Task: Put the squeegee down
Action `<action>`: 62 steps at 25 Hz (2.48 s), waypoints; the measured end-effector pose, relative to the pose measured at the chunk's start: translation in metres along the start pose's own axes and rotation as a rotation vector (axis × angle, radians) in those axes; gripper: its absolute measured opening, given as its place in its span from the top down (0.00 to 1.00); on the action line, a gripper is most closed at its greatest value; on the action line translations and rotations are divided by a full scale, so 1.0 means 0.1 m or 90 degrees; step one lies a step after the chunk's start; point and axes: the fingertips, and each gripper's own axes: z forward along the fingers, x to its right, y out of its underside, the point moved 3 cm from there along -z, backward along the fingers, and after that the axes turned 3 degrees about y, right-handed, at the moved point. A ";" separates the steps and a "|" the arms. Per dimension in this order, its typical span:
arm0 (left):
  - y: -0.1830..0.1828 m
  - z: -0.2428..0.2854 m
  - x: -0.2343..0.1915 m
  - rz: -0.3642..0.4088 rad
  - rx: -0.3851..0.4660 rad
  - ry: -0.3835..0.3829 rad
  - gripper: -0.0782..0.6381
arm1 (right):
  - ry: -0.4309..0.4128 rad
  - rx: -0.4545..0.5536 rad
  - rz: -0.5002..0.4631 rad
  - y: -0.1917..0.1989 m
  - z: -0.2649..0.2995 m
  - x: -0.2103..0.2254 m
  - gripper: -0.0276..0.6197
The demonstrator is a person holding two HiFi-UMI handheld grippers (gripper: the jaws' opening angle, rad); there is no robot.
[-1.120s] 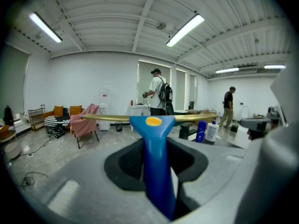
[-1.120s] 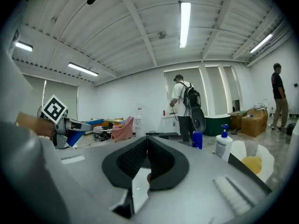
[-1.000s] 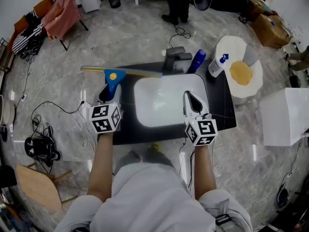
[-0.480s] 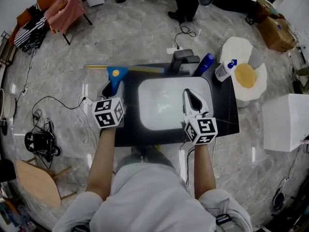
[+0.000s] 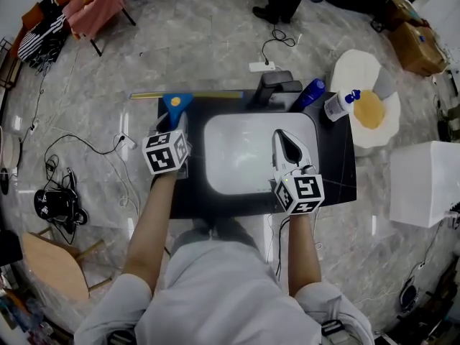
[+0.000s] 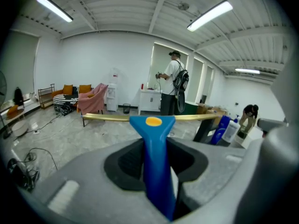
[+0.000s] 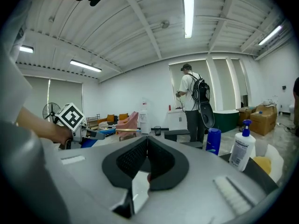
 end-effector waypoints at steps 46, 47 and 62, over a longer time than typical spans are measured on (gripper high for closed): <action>1.25 1.22 -0.18 -0.069 -0.229 -0.062 0.66 | 0.027 -0.078 0.033 0.54 0.16 0.47 0.95; 1.24 1.21 -0.17 -0.065 -0.227 -0.061 0.65 | 0.027 -0.078 0.033 0.54 0.16 0.47 0.95; 0.87 0.53 -0.10 -0.013 -0.146 -0.020 0.66 | 0.001 -0.040 0.027 0.25 0.04 0.16 0.95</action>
